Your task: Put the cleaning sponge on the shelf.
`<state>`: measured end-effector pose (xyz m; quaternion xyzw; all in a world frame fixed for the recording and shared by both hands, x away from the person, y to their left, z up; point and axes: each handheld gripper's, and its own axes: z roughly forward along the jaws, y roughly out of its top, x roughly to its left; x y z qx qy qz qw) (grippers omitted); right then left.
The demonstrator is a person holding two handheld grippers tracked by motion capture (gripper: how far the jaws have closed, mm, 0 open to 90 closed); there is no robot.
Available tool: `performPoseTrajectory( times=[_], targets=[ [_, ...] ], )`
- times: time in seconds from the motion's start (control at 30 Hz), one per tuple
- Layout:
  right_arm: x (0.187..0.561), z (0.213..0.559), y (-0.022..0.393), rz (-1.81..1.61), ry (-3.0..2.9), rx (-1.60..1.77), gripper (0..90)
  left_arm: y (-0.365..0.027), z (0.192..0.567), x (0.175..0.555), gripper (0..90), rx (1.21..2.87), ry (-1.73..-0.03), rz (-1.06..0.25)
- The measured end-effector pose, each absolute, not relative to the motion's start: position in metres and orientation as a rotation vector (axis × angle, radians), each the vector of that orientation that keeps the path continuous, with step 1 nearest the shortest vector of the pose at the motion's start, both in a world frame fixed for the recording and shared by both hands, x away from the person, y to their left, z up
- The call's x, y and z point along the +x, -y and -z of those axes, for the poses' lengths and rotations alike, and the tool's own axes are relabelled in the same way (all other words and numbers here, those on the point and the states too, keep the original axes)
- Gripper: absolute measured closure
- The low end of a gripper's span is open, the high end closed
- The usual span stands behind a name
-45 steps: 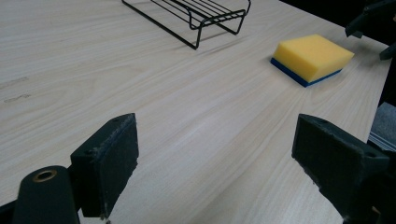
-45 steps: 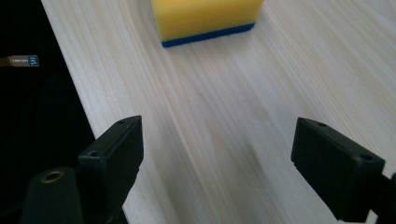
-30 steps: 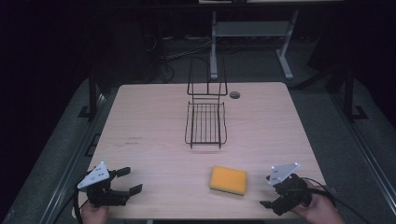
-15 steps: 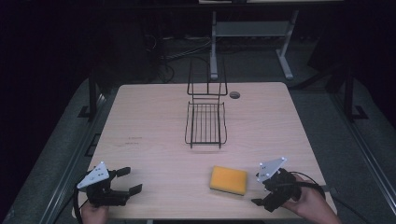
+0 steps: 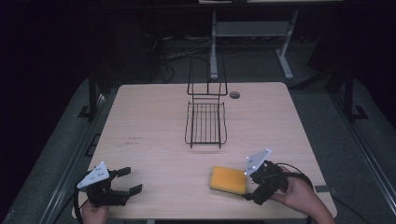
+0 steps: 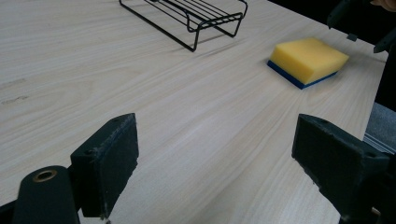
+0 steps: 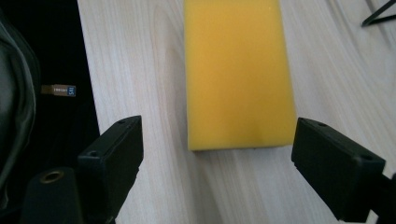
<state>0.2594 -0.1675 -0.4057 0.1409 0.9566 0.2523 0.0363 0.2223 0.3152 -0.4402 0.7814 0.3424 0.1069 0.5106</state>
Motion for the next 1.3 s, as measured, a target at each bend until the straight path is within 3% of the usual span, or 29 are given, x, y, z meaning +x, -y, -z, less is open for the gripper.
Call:
performPoseTrajectory(
  times=[1.3],
  targets=[
    [0.295,0.419,0.128,-0.759,-3.017,0.393,15.9,-0.315,0.440,0.222,14.0,1.868,-0.823,-0.249]
  ],
)
